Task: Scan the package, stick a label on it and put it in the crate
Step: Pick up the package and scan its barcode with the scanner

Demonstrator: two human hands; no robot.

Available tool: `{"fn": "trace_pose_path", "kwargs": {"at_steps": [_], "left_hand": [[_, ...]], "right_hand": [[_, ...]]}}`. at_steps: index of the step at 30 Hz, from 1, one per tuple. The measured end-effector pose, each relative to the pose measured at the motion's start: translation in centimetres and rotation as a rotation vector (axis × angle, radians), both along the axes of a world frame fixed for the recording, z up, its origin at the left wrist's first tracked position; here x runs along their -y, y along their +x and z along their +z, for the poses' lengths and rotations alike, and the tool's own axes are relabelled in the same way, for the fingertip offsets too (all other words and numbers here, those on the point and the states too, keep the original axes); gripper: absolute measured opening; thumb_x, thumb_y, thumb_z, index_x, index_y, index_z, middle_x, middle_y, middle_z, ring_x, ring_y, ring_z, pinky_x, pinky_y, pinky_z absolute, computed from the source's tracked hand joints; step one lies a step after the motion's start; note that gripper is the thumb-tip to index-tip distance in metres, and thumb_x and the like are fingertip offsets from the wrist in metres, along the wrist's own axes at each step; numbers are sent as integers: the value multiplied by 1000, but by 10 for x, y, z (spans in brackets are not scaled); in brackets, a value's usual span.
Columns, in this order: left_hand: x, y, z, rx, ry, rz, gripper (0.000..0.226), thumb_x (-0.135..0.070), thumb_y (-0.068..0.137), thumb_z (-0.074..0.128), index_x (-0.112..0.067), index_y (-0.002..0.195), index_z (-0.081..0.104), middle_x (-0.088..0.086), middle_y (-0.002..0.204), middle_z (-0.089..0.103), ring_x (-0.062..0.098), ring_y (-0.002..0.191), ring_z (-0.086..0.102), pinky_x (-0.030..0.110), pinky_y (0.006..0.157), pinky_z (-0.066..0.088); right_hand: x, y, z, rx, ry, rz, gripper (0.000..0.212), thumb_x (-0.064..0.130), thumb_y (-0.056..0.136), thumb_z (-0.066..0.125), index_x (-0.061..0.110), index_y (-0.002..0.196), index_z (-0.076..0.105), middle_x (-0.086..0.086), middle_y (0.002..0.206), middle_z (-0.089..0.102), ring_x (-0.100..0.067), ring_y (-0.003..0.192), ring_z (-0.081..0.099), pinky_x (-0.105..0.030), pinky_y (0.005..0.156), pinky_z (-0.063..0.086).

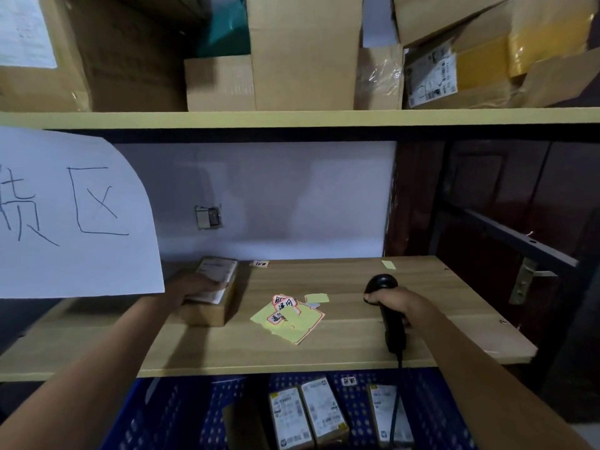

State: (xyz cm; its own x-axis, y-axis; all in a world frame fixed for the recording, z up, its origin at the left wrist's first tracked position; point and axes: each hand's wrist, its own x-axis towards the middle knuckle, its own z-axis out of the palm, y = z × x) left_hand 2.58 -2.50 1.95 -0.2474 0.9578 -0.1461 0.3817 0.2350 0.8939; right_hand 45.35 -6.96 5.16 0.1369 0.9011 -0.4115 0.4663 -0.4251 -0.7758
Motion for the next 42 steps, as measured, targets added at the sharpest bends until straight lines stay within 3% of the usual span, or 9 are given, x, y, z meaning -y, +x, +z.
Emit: {"fn": "trace_pose_path", "kwargs": {"at_steps": [2,6,10,14,24,29,36,40,42], "left_hand": [[7,4,12,87,36,5,58,-18,54,96,-12,107,71,10,106,77,27,90,76,41,79,62],[25,55,41,179,168,-81,43,12,70,77,-5,108,69,17,110,74,33,92,73,48,86,59],[15,85,55,149,260,-47,63,1,58,90,-8,116,66,5,110,72,26,91,73,30,63,62],[-14,85,42,87,335,-65,125,-49,9,97,-11,121,58,0,114,75,21,100,74,43,79,63],[-37,85,30,-6,318,-49,118,-58,7,95,-16,112,62,-3,107,76,18,95,75,40,74,64],[-33,83,32,-35,310,-21,125,-62,2,91,-15,114,58,0,111,71,19,95,73,39,72,65],[22,96,61,61,311,-57,96,-40,30,95,-10,117,67,8,118,74,23,98,75,43,82,63],[47,87,63,157,192,-83,46,-13,72,85,-11,113,63,4,102,72,9,69,75,21,54,59],[51,82,59,183,153,-85,40,-12,79,80,-10,117,66,8,105,74,10,72,74,21,57,58]], "right_hand": [[1,-5,-1,-156,6,-17,34,26,86,71,4,110,61,-13,88,65,-27,82,63,-43,82,57],[10,-28,19,-441,198,-20,17,26,83,71,11,82,65,-1,58,60,-16,49,55,-27,49,46],[35,-63,65,-552,418,147,13,24,84,71,12,82,65,-1,74,71,-12,43,51,-22,45,42],[60,-91,94,-549,495,210,10,17,86,67,11,79,63,-5,79,71,-12,40,48,-17,40,40],[72,-101,100,-479,470,219,17,14,85,62,11,69,59,-2,62,61,-13,39,46,-18,40,38],[71,-97,98,-487,468,235,15,12,83,62,12,68,60,-8,75,65,-15,44,46,-23,47,39],[25,-70,70,-222,399,142,16,25,77,71,12,80,62,-7,71,63,-17,44,55,-27,51,45],[-1,-32,28,-78,281,10,30,23,76,70,3,99,67,-9,68,62,-23,49,58,-31,57,46],[-5,-19,11,-45,205,-19,37,23,81,69,4,112,61,-12,78,64,-25,56,63,-33,60,49]]}}
